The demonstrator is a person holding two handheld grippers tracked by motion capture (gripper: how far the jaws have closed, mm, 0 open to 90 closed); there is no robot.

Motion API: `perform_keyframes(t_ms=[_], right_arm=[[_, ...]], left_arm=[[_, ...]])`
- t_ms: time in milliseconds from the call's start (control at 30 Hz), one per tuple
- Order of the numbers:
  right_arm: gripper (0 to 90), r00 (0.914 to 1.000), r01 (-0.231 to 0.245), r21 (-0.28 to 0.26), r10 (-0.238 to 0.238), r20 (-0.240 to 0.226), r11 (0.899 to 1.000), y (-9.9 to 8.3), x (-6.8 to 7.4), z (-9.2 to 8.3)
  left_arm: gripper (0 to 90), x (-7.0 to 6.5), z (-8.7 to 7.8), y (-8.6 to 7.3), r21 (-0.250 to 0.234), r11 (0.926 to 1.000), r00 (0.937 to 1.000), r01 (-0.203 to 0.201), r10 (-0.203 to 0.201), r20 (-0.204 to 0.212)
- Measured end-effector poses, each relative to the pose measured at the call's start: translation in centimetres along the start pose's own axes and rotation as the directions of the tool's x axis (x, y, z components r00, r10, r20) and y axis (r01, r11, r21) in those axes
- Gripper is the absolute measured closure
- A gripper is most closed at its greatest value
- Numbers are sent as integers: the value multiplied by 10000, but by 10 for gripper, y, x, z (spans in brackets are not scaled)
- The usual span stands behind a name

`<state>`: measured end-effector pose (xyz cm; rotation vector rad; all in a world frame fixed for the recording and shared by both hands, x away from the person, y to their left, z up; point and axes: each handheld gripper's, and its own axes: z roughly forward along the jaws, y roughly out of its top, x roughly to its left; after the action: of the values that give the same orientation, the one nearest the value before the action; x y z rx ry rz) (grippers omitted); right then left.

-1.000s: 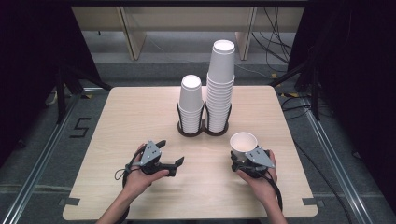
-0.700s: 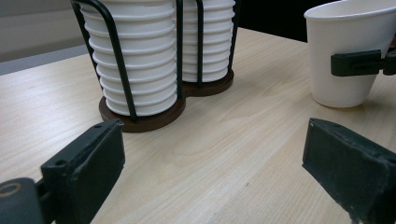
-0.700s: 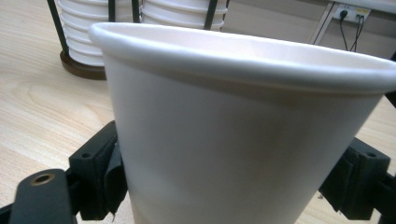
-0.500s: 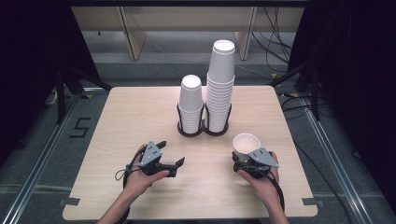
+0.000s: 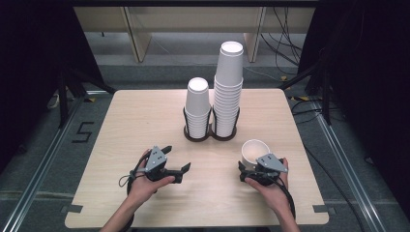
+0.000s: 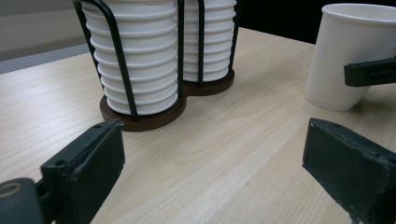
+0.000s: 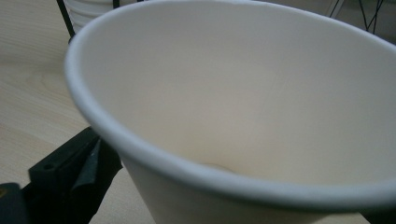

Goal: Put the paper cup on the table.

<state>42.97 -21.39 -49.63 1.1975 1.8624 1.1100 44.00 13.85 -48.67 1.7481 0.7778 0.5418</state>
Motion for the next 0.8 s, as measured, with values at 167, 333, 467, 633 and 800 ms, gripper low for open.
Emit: perform_keyframes(t_ms=[167,333,467,633,800], right_arm=[[4,9999,-116,235,114,72,9997,0,-1,-3],[4,9999,106,428,-103,-72,9990,-2,-6,-7],[4,9993,309,570,-297,-212,9979,-3,-8,-14],[4,9994,196,675,-176,-309,9975,-7,-9,-21],[4,9988,344,646,-321,-362,9973,-10,-9,-26]], left_arm=[[51,0,1,-2,29,10000,10000,12,-12,1],[51,1,2,-3,89,10000,10000,30,-29,-27],[49,1,3,-5,147,9999,10000,56,-56,-41],[49,2,4,-6,71,10000,10000,69,-69,-3],[49,2,3,-6,171,9998,10000,61,-60,-75]])
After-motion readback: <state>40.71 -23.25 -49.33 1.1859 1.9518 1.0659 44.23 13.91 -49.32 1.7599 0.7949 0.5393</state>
